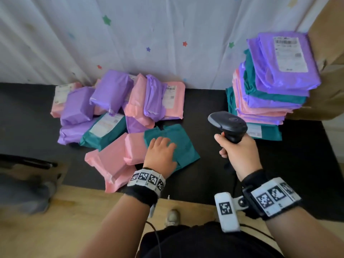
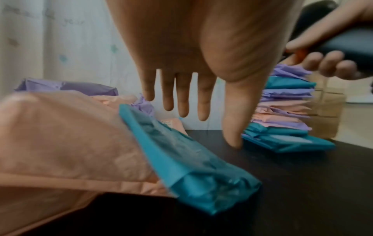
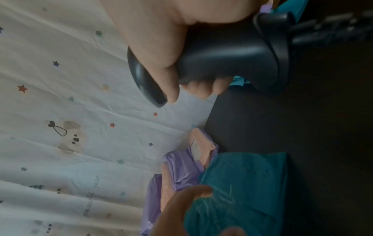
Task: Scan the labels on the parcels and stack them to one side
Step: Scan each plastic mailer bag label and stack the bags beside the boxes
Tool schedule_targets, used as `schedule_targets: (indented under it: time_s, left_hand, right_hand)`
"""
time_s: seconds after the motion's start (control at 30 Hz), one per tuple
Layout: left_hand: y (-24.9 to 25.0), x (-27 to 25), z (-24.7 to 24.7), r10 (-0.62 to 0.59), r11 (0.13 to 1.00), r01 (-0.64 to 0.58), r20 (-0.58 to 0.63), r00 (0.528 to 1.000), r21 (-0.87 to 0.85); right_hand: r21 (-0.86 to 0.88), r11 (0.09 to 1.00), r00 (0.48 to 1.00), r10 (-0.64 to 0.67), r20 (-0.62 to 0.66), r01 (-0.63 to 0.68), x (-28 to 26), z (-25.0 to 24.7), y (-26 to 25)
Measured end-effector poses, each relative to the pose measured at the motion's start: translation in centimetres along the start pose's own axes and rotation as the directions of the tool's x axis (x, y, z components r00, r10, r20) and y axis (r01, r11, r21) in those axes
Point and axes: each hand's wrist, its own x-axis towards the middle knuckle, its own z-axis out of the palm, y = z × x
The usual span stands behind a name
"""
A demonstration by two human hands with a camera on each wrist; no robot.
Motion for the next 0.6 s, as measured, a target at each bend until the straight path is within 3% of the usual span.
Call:
schedule_targets:
  time_s: [0.1,0.23,0.33,0.47,0.6]
  left_hand:
    - [-1.9,-1.1,0.8,0.080,0.982,-0.112,0.198,0.977,0.155]
    - [-3.2,-1.3,1.7,0.157,0.916,-0.239,0.261,0.953,0.322]
    - [-3.6,-0.7,1.4,0.199,0.915,-0.255,0.202,0.959,0.313]
    - [-3.6,0.1,0.7,0.232,0.955,-0.244,0.089,0.969,0.167]
    - [-2.8,0.7,-1.5,0.200,0.976,-0.211,-0.174,0.964,-0.046]
  right_hand:
    - [-0.009,1.000,1.000,0.010,-0.018,-0.010,-1.0,1.5,0.1]
    - [-0.003,1.000,0.999,0.007,-0.038,-0.007,-2.0,3.0,-0.2]
    - [0.003,1.000,0.999,0.002,-0.051,-0.002,-2.7,3.5,-0.3]
    - [-0.008,1.000,0.997,-0.008,-0.074,0.008,-3.1,3.2,-0.6]
    - [-0.009,0.999,0.994,-0.032,-0.100,0.031,-3.0,2.0,-1.2]
